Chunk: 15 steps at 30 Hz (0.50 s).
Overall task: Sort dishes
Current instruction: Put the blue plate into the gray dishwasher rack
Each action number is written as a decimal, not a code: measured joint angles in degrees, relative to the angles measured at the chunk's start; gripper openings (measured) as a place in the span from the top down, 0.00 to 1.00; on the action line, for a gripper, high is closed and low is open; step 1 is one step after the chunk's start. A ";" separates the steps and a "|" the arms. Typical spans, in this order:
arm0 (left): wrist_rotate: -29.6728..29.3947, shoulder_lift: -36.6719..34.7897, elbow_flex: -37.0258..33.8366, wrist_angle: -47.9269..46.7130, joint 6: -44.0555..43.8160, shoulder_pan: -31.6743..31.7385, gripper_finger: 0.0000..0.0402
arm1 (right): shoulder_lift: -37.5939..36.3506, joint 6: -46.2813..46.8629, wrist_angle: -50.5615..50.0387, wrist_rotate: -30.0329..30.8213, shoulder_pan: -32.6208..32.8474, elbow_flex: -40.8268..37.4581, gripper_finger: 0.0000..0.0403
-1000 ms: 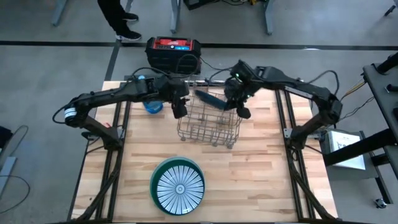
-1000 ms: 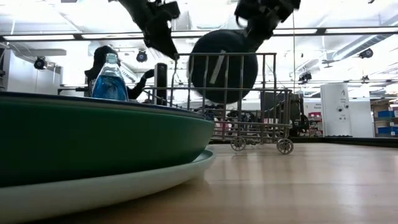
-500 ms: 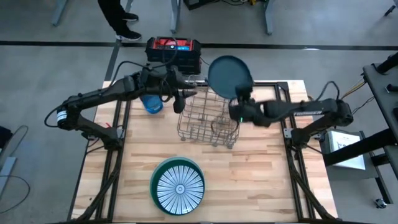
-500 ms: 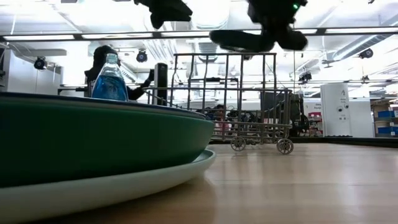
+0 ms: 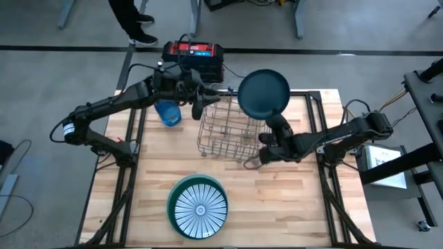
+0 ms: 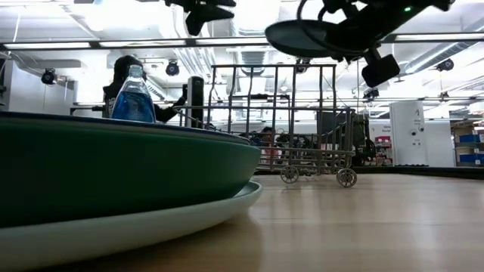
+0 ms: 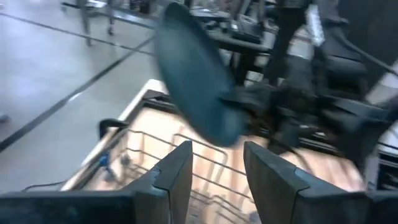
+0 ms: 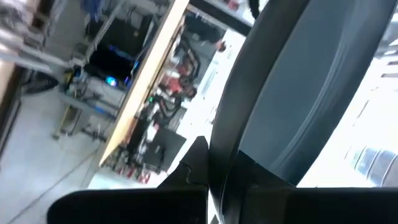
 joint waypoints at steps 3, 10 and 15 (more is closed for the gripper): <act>3.02 1.34 0.00 0.42 -1.39 -0.05 0.62 | 0.00 2.23 0.12 0.40 2.26 -0.06 1.00; 10.36 6.67 -0.04 8.54 -7.56 -0.15 0.50 | 0.03 -2.40 1.51 1.28 5.83 1.16 1.00; 15.04 8.00 0.02 13.30 -8.95 -0.26 0.45 | 0.09 -3.41 1.34 1.34 6.37 1.39 1.00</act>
